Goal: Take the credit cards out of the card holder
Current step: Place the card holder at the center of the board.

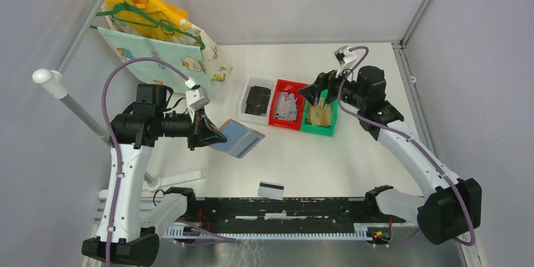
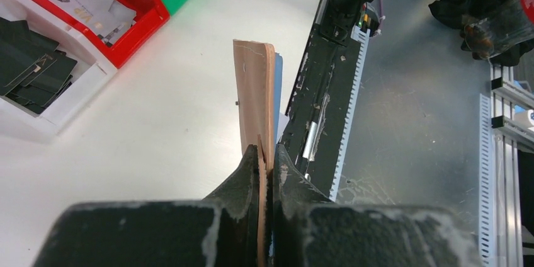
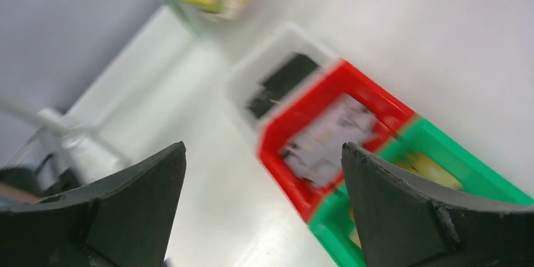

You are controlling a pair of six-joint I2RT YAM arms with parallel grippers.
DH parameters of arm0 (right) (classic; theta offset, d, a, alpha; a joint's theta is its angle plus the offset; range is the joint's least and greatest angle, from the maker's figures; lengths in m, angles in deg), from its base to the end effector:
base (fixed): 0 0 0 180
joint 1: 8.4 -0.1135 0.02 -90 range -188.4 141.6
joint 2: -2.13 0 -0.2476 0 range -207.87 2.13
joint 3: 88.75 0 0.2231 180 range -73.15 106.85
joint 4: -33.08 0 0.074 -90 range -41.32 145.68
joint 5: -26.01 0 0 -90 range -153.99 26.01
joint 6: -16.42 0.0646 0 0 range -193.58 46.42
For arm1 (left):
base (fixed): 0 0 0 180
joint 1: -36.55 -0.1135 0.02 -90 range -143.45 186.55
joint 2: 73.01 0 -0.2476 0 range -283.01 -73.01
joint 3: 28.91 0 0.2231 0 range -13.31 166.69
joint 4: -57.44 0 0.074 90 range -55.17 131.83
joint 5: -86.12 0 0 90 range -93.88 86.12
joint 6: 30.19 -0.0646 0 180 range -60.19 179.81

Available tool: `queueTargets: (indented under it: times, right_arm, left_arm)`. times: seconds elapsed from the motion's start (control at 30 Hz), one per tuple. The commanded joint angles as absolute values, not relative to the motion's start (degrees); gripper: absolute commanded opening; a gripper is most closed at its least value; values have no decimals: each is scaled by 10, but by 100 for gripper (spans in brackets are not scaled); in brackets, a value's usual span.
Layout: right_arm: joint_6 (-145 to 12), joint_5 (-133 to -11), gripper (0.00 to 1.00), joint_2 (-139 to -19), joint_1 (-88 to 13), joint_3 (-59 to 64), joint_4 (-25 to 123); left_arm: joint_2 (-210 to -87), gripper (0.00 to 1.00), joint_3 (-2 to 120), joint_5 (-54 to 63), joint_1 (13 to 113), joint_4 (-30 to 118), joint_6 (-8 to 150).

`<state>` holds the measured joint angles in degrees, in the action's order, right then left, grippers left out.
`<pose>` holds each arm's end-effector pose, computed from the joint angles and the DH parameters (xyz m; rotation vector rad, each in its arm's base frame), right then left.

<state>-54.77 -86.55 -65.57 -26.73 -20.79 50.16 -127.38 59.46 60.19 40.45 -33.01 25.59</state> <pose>0.2552 0.1107 0.3049 -0.2735 1.9020 0.8088 0.1130 -0.0659 0.3543 1.0518 1.8409 -1.0940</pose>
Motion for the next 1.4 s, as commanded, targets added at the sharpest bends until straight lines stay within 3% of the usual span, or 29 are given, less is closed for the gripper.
queueTargets:
  times: [0.0,0.2,0.5,0.57,0.63,0.73,0.8,0.87,0.9,0.97,1.07,1.37]
  right_arm:
    - [-553,-1091,98,-630,-361,-199,335]
    - [-645,-1110,98,-657,-540,-165,350]
    - [-651,-1091,98,-717,-617,-165,333]
    - [-645,-1073,90,-726,-622,-166,326]
    - [-637,-1062,73,-734,-627,-167,319]
    - [-613,-1042,33,-745,-629,-166,313]
    - [-587,-994,0,-746,-630,-176,304]
    - [-543,-949,0,-752,-629,-186,281]
    - [-520,-930,0,-757,-629,-189,265]
    - [-472,-906,0,-768,-629,-195,228]
    - [-393,-886,0,-778,-629,-215,130]
    - [-279,-921,0,-812,-629,-232,-40]
  left_arm:
    - [-1262,2,607,618,414,-346,186]
    - [-1260,2,629,609,417,-386,108]
    - [-1246,2,646,584,416,-421,55]
    - [-1240,2,652,584,417,-421,52]
    - [-1238,2,660,587,417,-421,52]
    - [-1232,2,668,592,417,-419,46]
    - [-1221,17,660,588,416,-396,47]
    - [-1200,47,639,582,416,-365,51]
    - [-1189,57,621,582,417,-352,51]
    - [-1170,65,597,582,417,-334,54]
    - [-1162,71,572,584,416,-335,59]
    - [-1165,70,495,568,416,-365,9]
